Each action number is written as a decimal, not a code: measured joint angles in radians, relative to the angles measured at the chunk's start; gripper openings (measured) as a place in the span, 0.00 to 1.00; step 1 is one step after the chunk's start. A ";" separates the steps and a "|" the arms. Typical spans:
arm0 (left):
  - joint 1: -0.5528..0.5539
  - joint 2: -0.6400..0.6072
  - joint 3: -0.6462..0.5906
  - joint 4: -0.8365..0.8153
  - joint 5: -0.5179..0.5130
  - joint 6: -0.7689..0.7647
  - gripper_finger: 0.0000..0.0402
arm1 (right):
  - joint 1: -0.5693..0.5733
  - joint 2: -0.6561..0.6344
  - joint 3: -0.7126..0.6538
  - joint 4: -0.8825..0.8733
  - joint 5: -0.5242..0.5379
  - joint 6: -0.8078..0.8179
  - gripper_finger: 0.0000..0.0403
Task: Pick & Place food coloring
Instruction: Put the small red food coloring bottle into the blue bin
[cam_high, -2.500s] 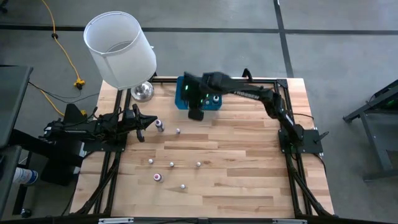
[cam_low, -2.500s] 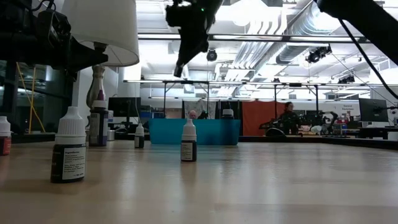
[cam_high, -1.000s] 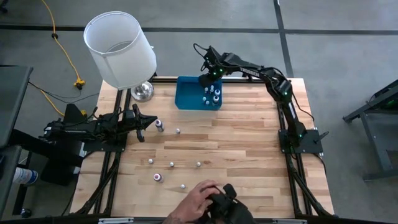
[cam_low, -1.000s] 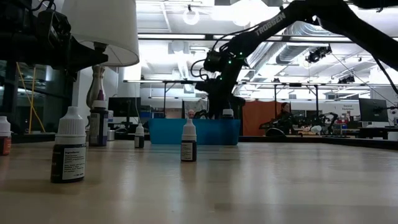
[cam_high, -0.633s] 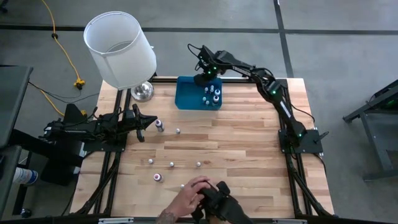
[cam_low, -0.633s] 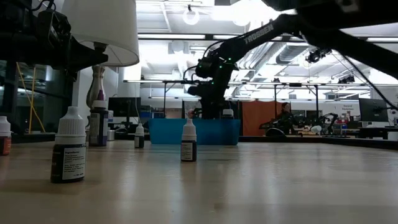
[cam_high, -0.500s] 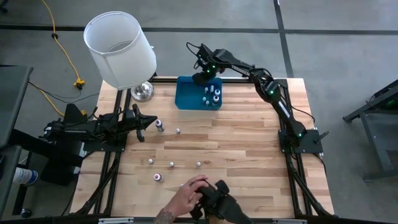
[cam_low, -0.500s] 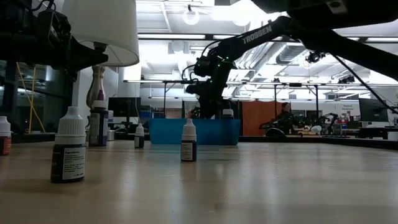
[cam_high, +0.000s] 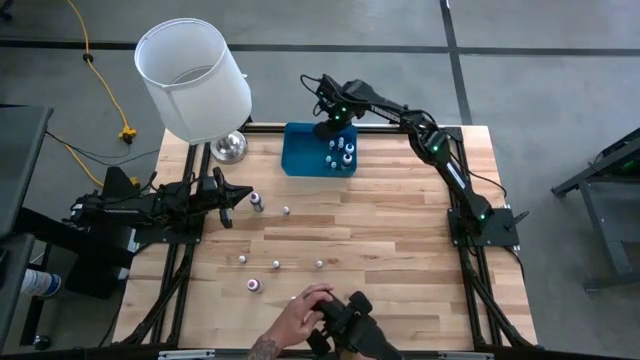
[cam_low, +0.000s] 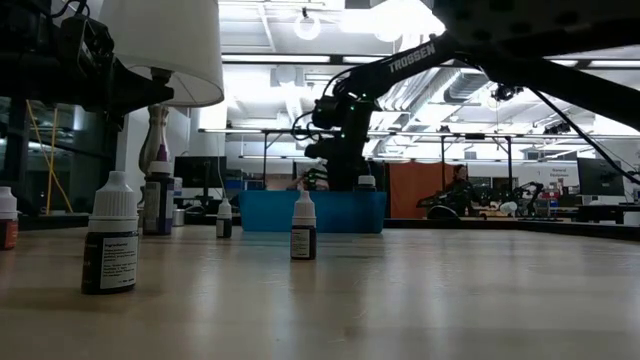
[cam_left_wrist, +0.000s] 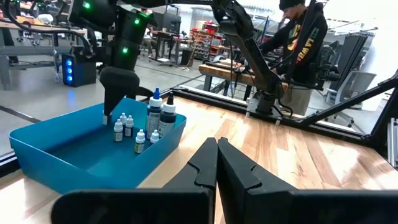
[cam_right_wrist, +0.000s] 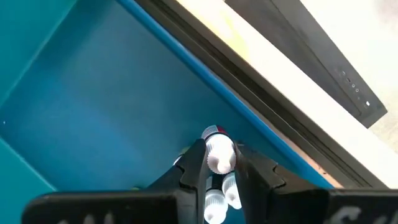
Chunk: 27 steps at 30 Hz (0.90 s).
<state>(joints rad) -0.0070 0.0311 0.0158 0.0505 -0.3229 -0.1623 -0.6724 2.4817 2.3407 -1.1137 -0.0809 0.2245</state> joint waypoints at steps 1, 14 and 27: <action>0.000 0.000 0.000 0.000 0.000 0.000 0.00 | 0.000 0.003 0.000 -0.001 0.000 -0.005 0.14; 0.000 0.000 0.000 0.000 0.000 0.000 0.00 | 0.001 0.027 0.000 -0.026 0.000 -0.023 0.15; 0.000 0.000 0.000 0.000 0.000 0.000 0.00 | 0.000 0.027 0.000 -0.053 0.003 -0.068 0.18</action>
<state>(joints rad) -0.0068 0.0314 0.0157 0.0505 -0.3229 -0.1623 -0.6724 2.5084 2.3405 -1.1670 -0.0783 0.1562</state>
